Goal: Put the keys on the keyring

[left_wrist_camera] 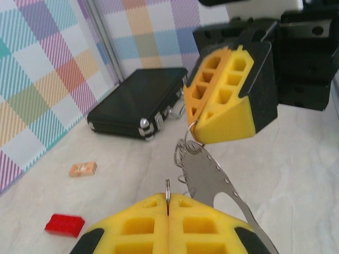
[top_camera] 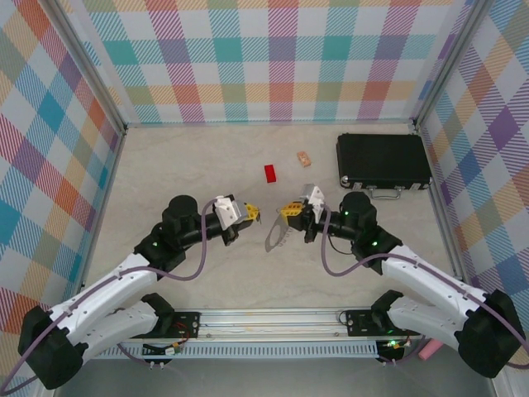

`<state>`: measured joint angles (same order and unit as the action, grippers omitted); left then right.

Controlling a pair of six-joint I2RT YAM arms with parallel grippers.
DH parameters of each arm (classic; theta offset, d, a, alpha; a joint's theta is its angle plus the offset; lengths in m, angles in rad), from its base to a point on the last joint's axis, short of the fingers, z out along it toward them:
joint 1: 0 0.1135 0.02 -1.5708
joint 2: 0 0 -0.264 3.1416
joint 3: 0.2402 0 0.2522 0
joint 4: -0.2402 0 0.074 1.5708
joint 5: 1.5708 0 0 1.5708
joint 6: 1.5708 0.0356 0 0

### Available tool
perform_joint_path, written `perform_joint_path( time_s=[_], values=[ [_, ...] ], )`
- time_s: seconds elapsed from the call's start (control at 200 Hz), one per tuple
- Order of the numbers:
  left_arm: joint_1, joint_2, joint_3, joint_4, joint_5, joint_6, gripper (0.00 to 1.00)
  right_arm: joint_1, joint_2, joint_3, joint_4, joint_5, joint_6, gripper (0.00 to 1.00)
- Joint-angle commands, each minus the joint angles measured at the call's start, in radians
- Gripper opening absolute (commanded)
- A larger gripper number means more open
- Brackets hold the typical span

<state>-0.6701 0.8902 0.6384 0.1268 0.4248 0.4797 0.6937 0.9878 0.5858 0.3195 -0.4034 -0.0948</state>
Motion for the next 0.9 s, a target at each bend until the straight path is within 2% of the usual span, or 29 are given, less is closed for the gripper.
perform_joint_path(
  time_s=[0.0, 0.125, 0.295, 0.515, 0.895],
  values=[
    [-0.009, -0.044, -0.005, -0.132, -0.01, 0.094, 0.0, 0.069, 0.031, -0.01, 0.081, 0.123, -0.17, 0.0],
    [-0.018, -0.113, -0.04, -0.16, -0.04, 0.121, 0.0, 0.147, 0.079, -0.029, 0.17, 0.248, -0.302, 0.0],
    [-0.021, -0.184, -0.083, -0.181, -0.06, 0.18, 0.0, 0.197, 0.125, -0.048, 0.29, 0.318, -0.423, 0.0],
    [-0.036, -0.176, -0.083, -0.205, -0.072, 0.248, 0.0, 0.218, 0.134, -0.066, 0.342, 0.312, -0.423, 0.0],
    [-0.051, -0.085, -0.037, -0.163, -0.098, 0.255, 0.0, 0.247, 0.109, -0.075, 0.33, 0.299, -0.405, 0.0]
  ],
)
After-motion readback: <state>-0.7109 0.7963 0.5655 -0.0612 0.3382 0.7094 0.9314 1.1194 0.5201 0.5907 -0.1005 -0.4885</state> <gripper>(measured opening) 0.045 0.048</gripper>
